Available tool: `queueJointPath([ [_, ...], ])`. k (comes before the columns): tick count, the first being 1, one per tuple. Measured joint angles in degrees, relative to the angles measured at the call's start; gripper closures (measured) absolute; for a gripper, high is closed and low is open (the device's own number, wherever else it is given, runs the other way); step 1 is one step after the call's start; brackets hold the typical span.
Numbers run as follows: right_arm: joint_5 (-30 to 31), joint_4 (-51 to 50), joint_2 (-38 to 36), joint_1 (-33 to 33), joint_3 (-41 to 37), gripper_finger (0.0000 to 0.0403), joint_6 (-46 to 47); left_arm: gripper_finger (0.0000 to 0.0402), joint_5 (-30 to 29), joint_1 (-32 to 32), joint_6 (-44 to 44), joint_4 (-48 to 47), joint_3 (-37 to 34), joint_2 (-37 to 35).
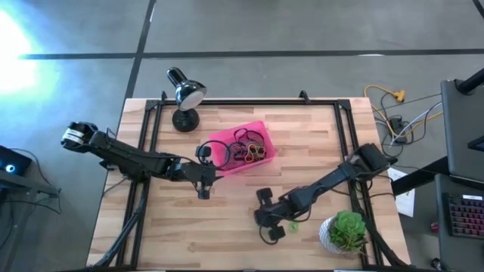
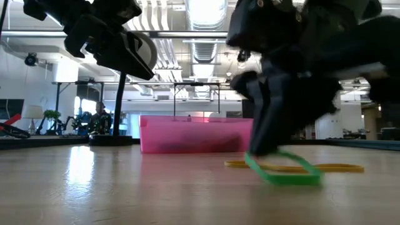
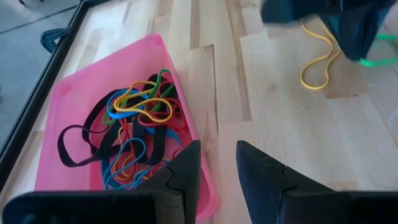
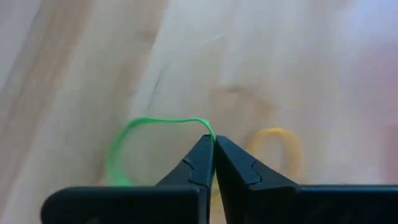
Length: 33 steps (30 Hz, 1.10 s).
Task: Pick and place rubber bands into bin
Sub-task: Put the green rubber band into the red bin
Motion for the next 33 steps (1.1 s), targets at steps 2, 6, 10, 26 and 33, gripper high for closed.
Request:
queueJointPath([
  [2, 2.96, -1.26, -2.23, 0.00, 0.02, 0.0395, -0.82, 0.0314, 0.00, 0.00, 0.00, -0.01, 0.00, 0.00],
  [6, 9.98, -3.48, -5.99, 0.04, 0.09, 0.0395, -3.34, 0.0314, 0.00, 0.00, 0.00, 0.00, 0.00, 0.00],
  [10, 18.84, -3.51, -9.97, -0.23, 0.13, 0.0395, -8.09, 0.0314, -0.01, 0.00, 0.02, -0.04, 0.00, 0.00],
  [26, 42.82, -3.37, -18.14, -12.42, 0.17, 0.0395, -19.25, 0.0314, 0.00, 0.00, 0.01, -0.07, 0.00, 0.00],
  [33, 33.65, -3.40, -17.47, -21.39, -0.14, 0.0394, -16.94, 0.0314, 0.00, 0.00, 0.02, -0.07, 0.00, 0.00],
])
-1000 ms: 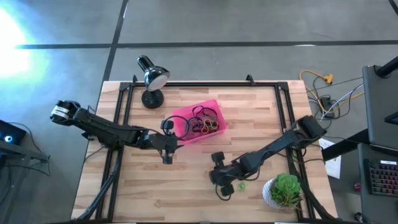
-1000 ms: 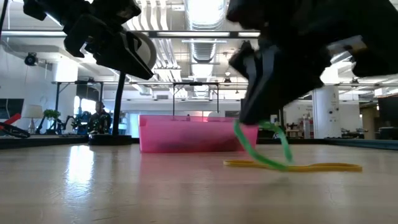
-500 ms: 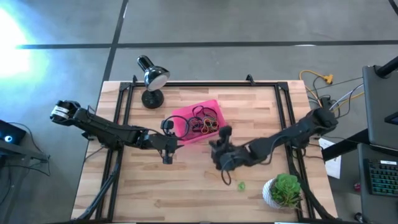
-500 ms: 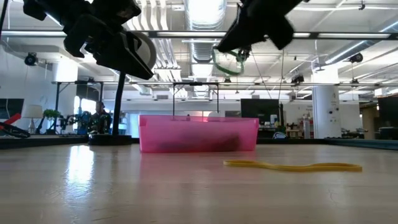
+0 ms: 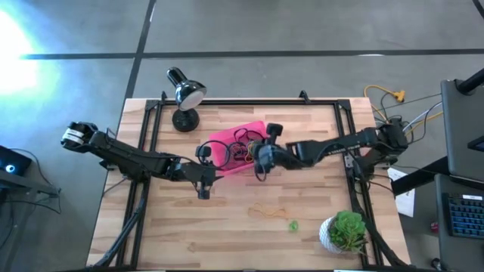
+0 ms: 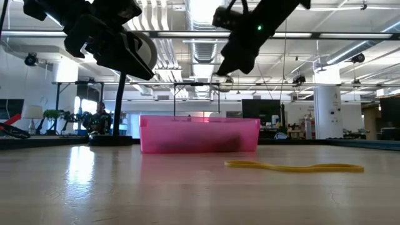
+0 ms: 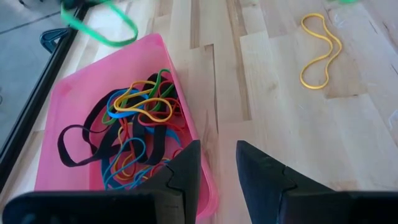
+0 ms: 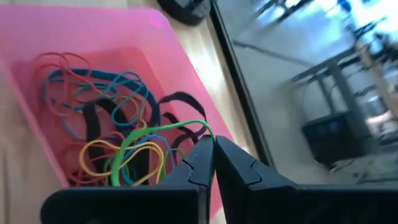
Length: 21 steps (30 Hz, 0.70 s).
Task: Pick and place rubber bands into bin
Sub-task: Put the green rubber band into the red bin
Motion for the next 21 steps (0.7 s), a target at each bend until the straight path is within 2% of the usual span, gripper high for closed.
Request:
queueJointPath([
  [9, -10.25, 0.08, 3.67, -7.41, -0.40, 0.0394, 3.25, 0.0314, 0.00, -0.02, -0.01, 0.00, -0.36, 0.00],
  [21, -11.13, 2.62, 8.10, -8.95, -0.45, 0.0391, 4.10, 0.0314, 0.01, -0.01, 0.01, 0.08, -0.81, 0.00],
])
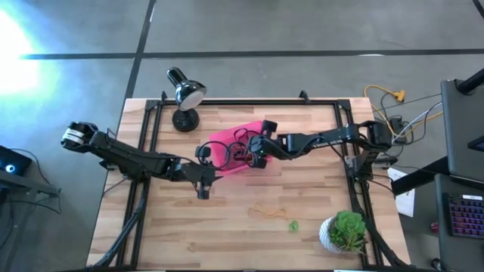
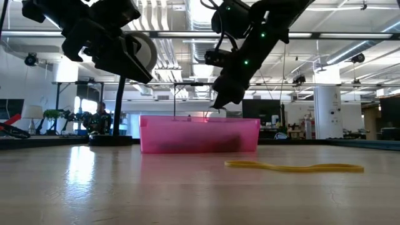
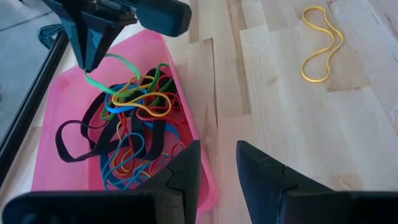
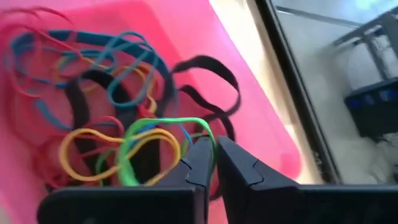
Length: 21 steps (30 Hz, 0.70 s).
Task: Pick and place rubber bands into bin
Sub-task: Put the green rubber band into the red bin, then put the yellow rubber band into the red bin
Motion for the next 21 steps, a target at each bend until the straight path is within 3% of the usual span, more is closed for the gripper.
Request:
queueJointPath([
  [6, -5.36, 0.77, 0.00, -0.13, 0.07, 0.0350, -0.39, 0.0314, 0.00, 0.01, -0.01, 0.05, -0.07, 0.00],
  [14, -5.87, 0.68, -0.03, -0.17, 0.18, 0.0285, -0.12, 0.0314, -0.01, 0.00, -0.01, 0.18, -0.07, 0.00],
  [21, -15.59, -6.55, -2.46, 0.99, 0.92, 0.0262, -1.66, 0.0314, -0.01, -0.01, -0.01, 0.12, -0.07, 0.00],
])
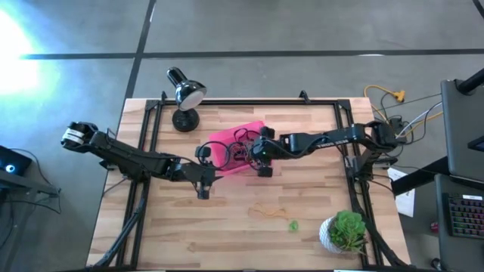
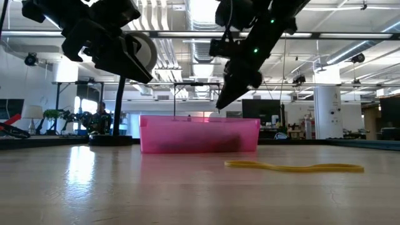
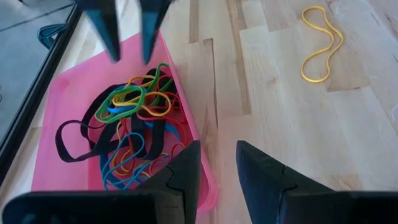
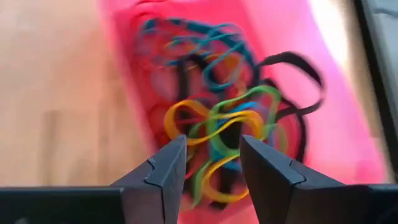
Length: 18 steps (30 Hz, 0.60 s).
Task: Pick and place rubber bands into bin
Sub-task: Put the yellow rubber band into the red bin
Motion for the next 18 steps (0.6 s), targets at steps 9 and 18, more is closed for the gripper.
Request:
queueJointPath([
  [9, -10.72, -11.85, -6.30, 5.73, 0.39, 0.0275, 6.32, 0.0314, 0.03, 0.00, 0.31, 0.27, -0.04, 0.02],
  [18, -13.48, -16.62, -7.71, 15.83, -0.06, 0.0289, 15.98, 0.0314, 20.69, -0.04, 7.27, 18.50, -0.31, 3.65],
])
